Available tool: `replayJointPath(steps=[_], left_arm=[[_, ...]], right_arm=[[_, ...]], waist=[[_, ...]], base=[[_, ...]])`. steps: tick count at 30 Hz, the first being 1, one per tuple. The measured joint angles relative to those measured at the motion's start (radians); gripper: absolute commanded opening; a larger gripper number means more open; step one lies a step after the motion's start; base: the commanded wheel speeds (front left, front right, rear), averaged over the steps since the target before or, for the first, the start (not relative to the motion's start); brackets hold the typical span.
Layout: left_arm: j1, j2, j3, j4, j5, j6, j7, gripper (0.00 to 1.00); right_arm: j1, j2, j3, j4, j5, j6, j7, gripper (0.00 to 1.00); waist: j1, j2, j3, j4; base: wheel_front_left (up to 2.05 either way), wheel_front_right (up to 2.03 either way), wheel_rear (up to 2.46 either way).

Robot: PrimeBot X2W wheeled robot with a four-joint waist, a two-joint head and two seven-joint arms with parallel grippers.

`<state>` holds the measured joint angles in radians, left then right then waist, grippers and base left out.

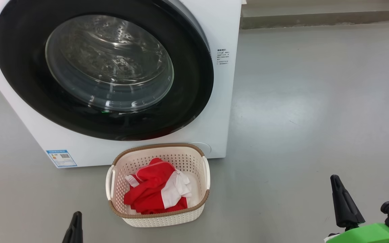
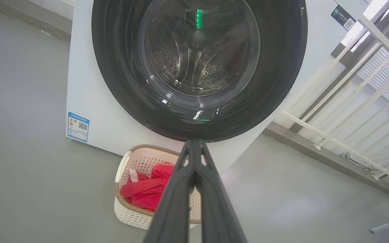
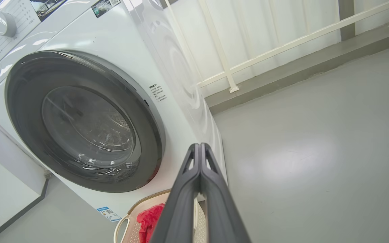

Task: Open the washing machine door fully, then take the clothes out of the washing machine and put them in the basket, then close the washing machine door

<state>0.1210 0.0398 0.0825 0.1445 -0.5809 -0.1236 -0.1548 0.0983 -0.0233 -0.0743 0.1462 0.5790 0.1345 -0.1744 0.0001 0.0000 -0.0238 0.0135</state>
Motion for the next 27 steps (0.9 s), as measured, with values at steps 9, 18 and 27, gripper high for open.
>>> replayJointPath(steps=[9,18,27], left_arm=[[-0.009,0.0,0.0,0.011,-0.092,0.0,0.023,0.0],[-0.031,0.0,0.0,0.024,-0.195,0.0,0.049,0.0],[-0.047,0.0,0.0,0.033,-0.287,0.0,0.076,0.0]], right_arm=[[-0.012,-0.003,-0.001,0.011,0.109,0.0,0.023,0.0],[-0.024,-0.007,-0.002,0.021,0.202,0.0,0.044,0.0],[-0.042,-0.009,-0.004,0.035,0.305,0.0,0.071,0.0]], waist=[[0.0,0.0,0.003,-0.001],[0.0,0.0,0.005,-0.003],[-0.0001,0.0,0.008,-0.004]], base=[[0.0,0.0,0.0],[0.0,0.0,0.0],[0.0,0.0,0.0]])
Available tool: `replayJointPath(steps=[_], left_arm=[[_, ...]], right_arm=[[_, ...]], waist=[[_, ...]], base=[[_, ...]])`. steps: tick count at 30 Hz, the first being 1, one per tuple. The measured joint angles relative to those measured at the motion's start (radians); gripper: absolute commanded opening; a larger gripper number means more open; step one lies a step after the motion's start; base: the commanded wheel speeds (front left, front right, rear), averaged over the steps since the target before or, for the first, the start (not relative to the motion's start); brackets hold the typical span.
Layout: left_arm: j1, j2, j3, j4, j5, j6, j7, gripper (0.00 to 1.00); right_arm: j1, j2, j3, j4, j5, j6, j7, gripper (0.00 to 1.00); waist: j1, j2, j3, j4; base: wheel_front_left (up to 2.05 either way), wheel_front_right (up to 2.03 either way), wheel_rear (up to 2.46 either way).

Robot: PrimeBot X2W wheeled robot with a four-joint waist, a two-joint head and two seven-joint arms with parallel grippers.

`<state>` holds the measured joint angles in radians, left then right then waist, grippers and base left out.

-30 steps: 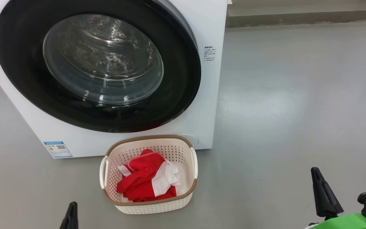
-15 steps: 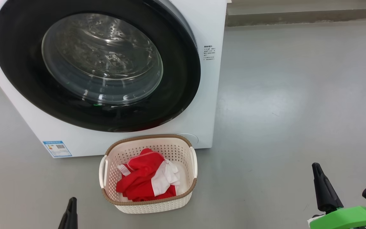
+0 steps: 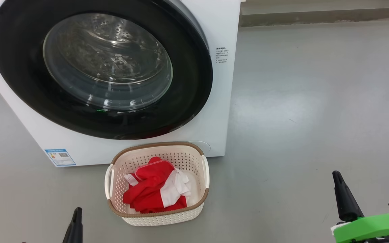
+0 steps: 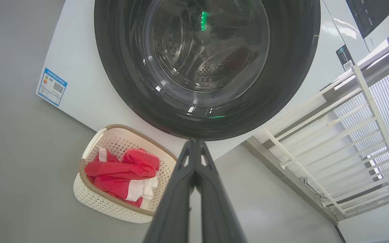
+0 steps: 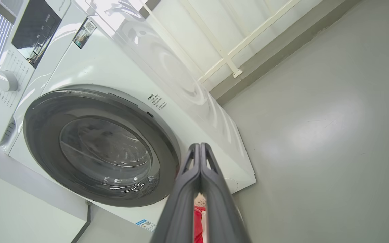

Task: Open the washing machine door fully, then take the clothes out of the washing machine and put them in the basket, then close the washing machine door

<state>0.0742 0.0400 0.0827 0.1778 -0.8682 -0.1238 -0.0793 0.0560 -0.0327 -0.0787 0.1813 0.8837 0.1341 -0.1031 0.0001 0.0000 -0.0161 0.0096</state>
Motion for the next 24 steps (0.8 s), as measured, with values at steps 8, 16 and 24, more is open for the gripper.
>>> replayJointPath(steps=[8,16,24], left_arm=[[-0.02,0.0,0.0,0.01,-0.091,0.0,0.024,0.0],[-0.035,0.0,0.0,0.023,-0.173,0.0,0.044,0.0],[-0.048,0.0,0.001,0.031,-0.263,0.0,0.067,0.0]], right_arm=[[-0.008,-0.002,-0.002,0.009,0.081,0.0,0.025,0.0],[-0.026,-0.004,-0.004,0.017,0.178,-0.002,0.044,0.0],[-0.043,-0.006,-0.006,0.029,0.258,-0.002,0.07,0.0]], waist=[[0.0,0.0,0.002,-0.001],[0.0,0.0,0.005,-0.002],[0.0,0.0,0.007,-0.003]], base=[[0.0,0.0,0.0],[0.0,0.0,0.0],[0.0,0.0,0.0]])
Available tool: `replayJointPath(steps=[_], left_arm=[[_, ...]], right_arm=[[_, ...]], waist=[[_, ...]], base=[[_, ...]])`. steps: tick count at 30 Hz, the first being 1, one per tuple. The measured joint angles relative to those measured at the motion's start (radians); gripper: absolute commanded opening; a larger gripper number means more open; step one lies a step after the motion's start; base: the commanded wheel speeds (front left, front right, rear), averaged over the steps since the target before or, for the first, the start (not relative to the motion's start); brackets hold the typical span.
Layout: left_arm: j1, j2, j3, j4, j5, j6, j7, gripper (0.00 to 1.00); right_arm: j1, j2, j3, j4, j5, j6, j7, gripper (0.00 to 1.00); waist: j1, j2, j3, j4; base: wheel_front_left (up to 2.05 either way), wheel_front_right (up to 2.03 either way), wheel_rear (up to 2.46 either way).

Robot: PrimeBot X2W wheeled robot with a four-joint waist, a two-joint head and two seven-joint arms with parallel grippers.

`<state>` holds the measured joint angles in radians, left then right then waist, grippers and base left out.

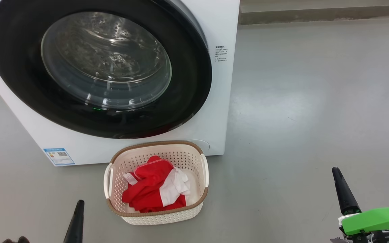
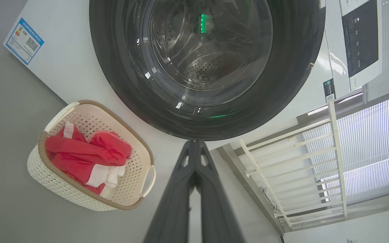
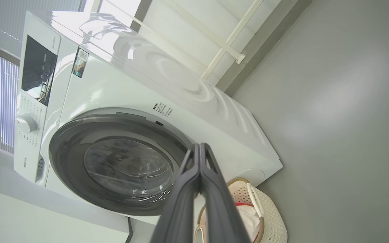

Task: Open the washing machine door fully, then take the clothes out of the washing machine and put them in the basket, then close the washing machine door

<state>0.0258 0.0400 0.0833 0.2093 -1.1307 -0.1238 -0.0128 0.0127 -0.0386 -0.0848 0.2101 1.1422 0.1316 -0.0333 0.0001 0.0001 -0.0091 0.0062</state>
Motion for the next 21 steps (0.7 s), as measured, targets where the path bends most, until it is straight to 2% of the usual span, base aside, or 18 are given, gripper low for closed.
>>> replayJointPath(steps=[21], left_arm=[[-0.037,0.0,0.0,0.026,-0.224,0.0,0.059,0.0]], right_arm=[[-0.025,-0.005,-0.007,0.028,0.234,0.0,0.061,0.0]], waist=[[0.0,0.0,0.006,-0.003]], base=[[0.0,0.0,0.0]])
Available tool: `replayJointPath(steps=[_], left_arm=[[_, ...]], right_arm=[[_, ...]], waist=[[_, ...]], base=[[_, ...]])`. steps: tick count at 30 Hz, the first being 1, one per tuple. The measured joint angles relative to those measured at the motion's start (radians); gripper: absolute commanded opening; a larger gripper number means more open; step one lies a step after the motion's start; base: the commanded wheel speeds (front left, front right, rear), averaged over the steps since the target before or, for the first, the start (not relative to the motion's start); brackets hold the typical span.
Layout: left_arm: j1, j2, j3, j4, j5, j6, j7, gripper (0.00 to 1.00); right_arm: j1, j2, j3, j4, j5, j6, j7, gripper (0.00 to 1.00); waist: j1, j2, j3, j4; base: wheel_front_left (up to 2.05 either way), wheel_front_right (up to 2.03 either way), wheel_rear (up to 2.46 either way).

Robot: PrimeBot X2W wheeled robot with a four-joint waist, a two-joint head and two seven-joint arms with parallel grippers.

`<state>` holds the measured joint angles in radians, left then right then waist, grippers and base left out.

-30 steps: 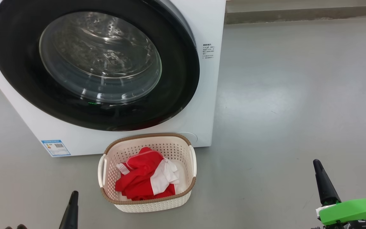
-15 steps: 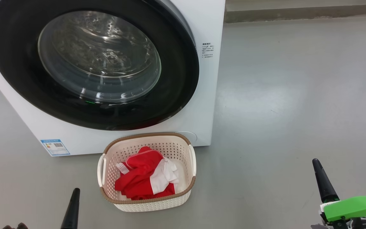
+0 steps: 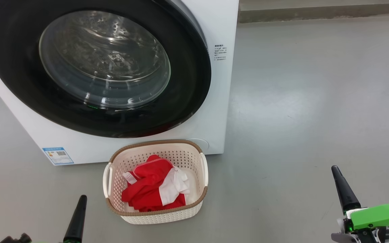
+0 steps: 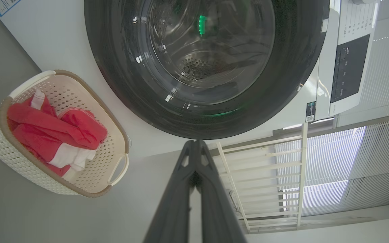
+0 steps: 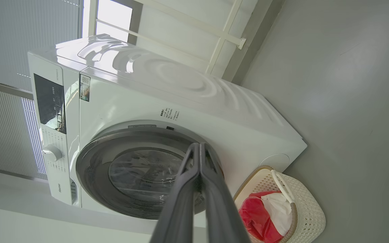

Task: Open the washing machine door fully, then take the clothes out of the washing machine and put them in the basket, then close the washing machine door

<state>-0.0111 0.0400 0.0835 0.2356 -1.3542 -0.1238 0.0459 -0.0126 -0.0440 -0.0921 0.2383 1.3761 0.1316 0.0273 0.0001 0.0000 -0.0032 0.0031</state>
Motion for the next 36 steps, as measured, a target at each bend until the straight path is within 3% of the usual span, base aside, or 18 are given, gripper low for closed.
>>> replayJointPath(steps=[22,36], left_arm=[[-0.057,0.0,0.0,0.027,-0.24,0.0,0.06,0.0],[-0.058,0.0,0.0,0.03,-0.243,0.0,0.06,0.0]], right_arm=[[-0.042,-0.008,-0.02,0.029,0.236,0.0,0.063,0.0],[-0.053,-0.008,-0.022,0.03,0.244,0.0,0.067,0.0]], waist=[[0.0,0.0,0.006,-0.003],[0.0,0.0,0.006,-0.003]], base=[[0.0,0.0,0.0],[0.0,0.0,0.0]])
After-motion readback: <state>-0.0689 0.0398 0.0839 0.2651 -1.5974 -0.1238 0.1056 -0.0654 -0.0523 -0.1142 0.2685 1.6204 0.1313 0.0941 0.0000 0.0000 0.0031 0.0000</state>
